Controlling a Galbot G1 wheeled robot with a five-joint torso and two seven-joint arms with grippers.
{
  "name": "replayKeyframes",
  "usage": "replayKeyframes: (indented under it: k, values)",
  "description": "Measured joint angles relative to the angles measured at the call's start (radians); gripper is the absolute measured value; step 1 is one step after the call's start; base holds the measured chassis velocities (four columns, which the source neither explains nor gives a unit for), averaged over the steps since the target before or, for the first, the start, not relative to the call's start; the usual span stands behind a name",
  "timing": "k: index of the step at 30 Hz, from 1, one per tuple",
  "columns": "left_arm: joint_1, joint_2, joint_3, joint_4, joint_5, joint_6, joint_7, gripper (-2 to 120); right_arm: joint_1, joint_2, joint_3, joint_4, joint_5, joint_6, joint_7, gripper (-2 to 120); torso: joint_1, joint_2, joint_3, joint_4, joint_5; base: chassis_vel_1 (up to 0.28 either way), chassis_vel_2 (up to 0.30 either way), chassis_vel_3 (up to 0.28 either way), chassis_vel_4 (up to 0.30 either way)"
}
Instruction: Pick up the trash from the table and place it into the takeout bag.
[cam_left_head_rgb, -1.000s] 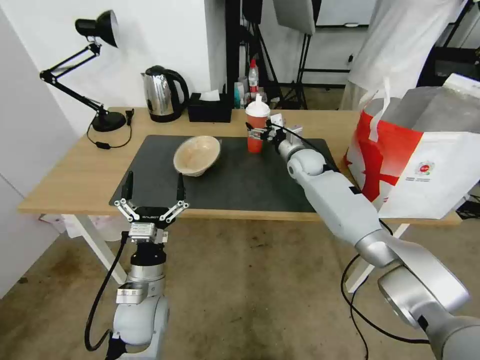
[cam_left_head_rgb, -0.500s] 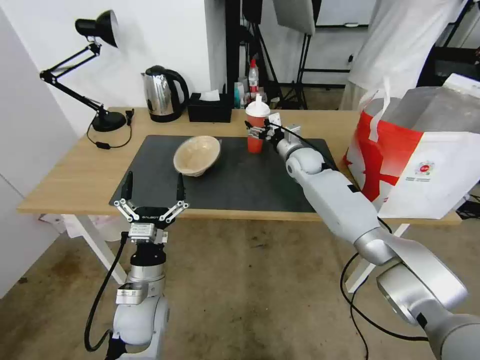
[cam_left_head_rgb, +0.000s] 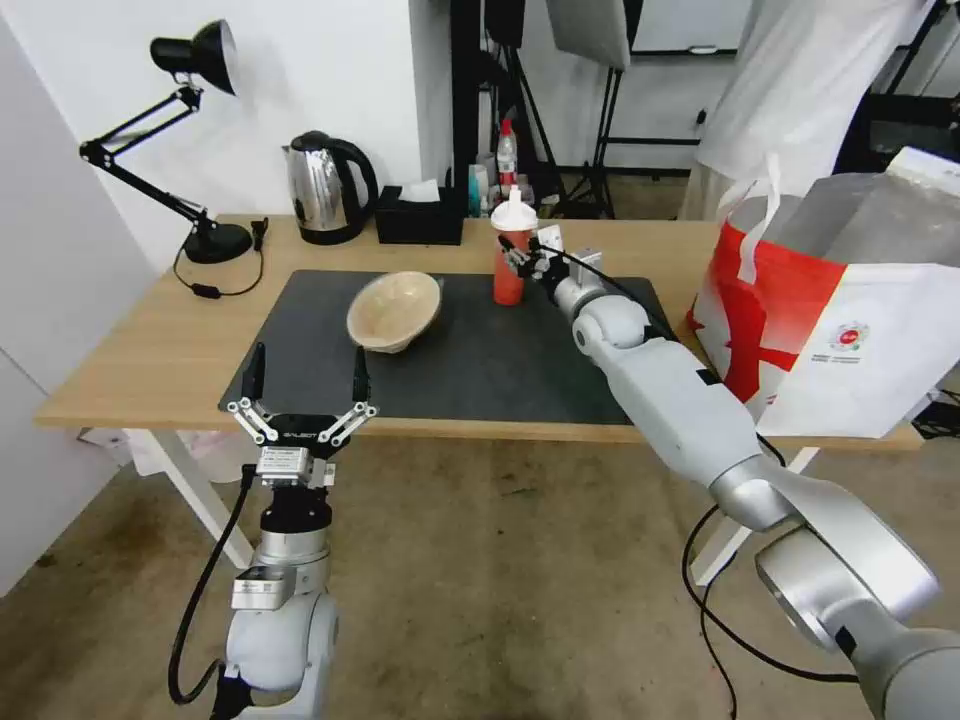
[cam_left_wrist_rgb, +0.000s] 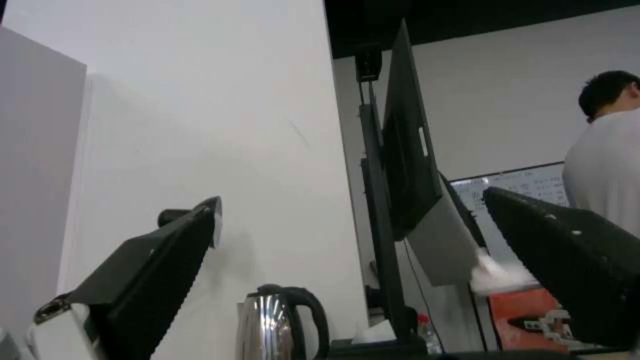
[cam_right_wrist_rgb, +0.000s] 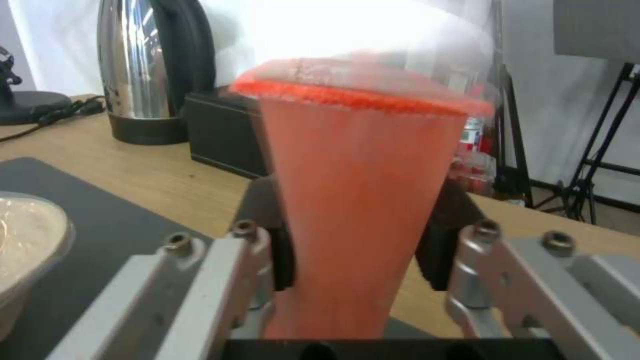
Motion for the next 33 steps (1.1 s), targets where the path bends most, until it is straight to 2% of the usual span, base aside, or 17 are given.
replayKeyframes:
  k: [12, 28, 33]
  values:
    - [-0.006, 0.0, -0.001, 0.0, 0.002, 0.002, 0.0, 100, -0.004, -0.024, 0.005, 0.051, 0.003, -0.001, 0.002, 3, 0.0, 0.0, 0.0, 0.0, 0.0001, 0.0, 0.0, 0.0, 0.0]
    - [-0.01, 0.0, -0.001, 0.0, 0.003, 0.004, 0.0, 100, -0.01, -0.062, 0.015, 0.141, 0.024, -0.011, 0.012, 2, 0.0, 0.0, 0.0, 0.0, 0.0, 0.0, 0.0, 0.0, 0.0]
    - [-0.013, 0.0, -0.003, 0.0, 0.005, 0.006, 0.001, 100, -0.022, -0.089, 0.049, 0.236, 0.04, -0.029, 0.021, 2, 0.0, 0.0, 0.0, 0.0, 0.0, 0.0, 0.0, 0.0, 0.0]
